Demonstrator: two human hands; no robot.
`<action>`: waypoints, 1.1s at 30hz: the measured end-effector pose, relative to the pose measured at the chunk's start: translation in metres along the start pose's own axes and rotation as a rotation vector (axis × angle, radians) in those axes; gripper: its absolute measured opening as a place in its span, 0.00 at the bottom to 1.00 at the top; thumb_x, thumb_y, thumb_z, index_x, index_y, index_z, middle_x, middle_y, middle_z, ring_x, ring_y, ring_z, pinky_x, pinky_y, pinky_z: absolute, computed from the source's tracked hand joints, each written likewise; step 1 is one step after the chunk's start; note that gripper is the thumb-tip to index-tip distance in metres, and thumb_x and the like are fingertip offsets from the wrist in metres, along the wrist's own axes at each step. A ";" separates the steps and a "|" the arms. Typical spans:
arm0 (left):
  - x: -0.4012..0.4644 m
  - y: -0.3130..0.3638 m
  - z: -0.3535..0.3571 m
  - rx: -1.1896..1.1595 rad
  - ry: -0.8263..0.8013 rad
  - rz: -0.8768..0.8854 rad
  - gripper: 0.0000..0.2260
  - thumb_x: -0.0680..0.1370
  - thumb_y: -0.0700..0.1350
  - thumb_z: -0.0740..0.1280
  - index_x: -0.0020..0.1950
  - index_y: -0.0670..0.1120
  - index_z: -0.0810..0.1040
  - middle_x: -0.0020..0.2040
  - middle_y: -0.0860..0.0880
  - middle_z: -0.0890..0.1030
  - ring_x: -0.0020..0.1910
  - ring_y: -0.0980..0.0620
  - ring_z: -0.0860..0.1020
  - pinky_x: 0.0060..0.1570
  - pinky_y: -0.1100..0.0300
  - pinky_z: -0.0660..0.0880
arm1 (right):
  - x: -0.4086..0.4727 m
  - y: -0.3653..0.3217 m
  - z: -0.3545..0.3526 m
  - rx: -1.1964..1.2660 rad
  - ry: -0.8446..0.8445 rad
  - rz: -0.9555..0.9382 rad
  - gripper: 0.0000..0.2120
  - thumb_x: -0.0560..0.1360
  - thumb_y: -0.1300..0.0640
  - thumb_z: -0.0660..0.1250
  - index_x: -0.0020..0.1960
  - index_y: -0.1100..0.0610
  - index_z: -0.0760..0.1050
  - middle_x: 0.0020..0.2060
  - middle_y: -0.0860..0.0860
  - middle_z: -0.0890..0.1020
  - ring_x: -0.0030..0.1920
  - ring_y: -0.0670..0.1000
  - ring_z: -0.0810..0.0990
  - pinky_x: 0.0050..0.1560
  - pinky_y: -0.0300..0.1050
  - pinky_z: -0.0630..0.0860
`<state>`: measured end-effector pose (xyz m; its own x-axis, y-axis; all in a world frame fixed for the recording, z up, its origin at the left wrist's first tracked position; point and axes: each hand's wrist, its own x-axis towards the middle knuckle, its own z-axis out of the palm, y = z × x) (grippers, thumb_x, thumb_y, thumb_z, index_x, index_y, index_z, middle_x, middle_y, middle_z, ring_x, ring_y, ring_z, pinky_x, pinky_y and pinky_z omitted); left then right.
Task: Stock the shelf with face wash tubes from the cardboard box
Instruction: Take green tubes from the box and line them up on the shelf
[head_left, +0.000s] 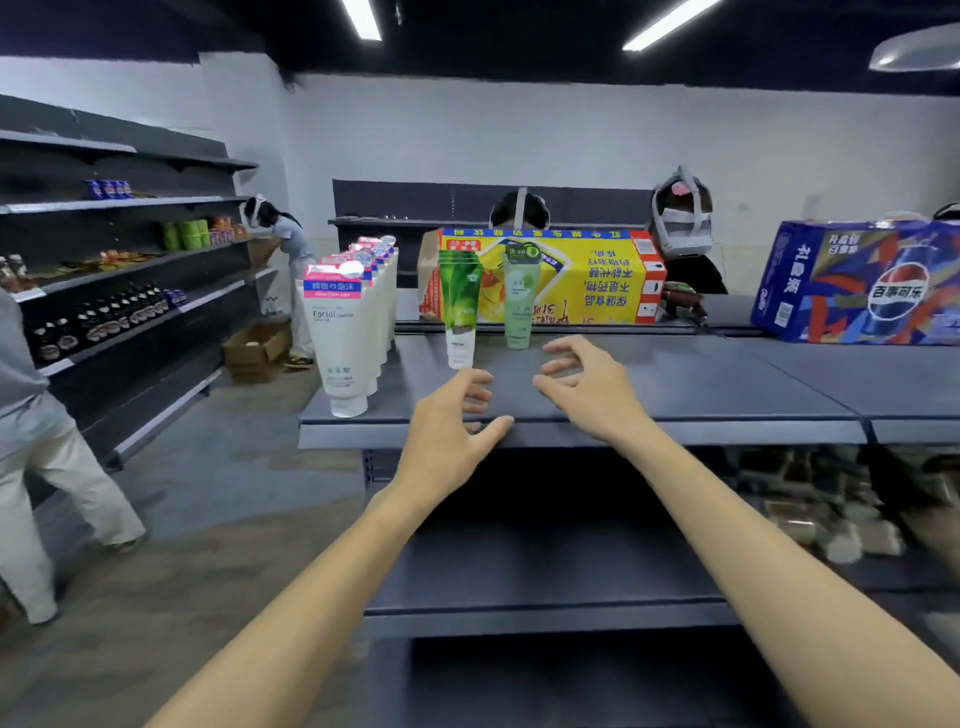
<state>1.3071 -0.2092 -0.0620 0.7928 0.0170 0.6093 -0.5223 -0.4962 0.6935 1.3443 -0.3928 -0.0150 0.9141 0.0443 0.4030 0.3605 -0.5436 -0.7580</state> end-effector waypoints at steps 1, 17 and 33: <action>-0.013 -0.001 0.000 -0.015 -0.017 -0.012 0.18 0.73 0.46 0.76 0.60 0.48 0.77 0.49 0.53 0.81 0.49 0.58 0.80 0.48 0.66 0.80 | -0.015 0.002 0.003 0.004 -0.001 -0.008 0.14 0.73 0.55 0.72 0.57 0.50 0.75 0.47 0.46 0.83 0.42 0.46 0.84 0.50 0.42 0.80; -0.243 -0.099 0.079 0.070 -0.400 -0.451 0.17 0.72 0.48 0.76 0.59 0.48 0.77 0.51 0.51 0.81 0.45 0.55 0.82 0.44 0.64 0.80 | -0.232 0.169 0.071 -0.044 -0.272 0.445 0.16 0.77 0.53 0.70 0.63 0.53 0.73 0.50 0.48 0.82 0.44 0.44 0.81 0.44 0.35 0.74; -0.359 -0.175 0.182 0.166 -0.712 -0.819 0.16 0.73 0.45 0.76 0.58 0.47 0.76 0.51 0.49 0.82 0.46 0.52 0.81 0.48 0.57 0.78 | -0.360 0.332 0.144 -0.113 -0.506 0.995 0.15 0.77 0.54 0.69 0.61 0.59 0.75 0.52 0.52 0.83 0.57 0.53 0.79 0.48 0.38 0.70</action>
<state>1.1711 -0.2864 -0.4717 0.9078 -0.0840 -0.4109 0.2515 -0.6749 0.6937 1.1616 -0.4689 -0.4854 0.7652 -0.1307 -0.6304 -0.5679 -0.5981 -0.5655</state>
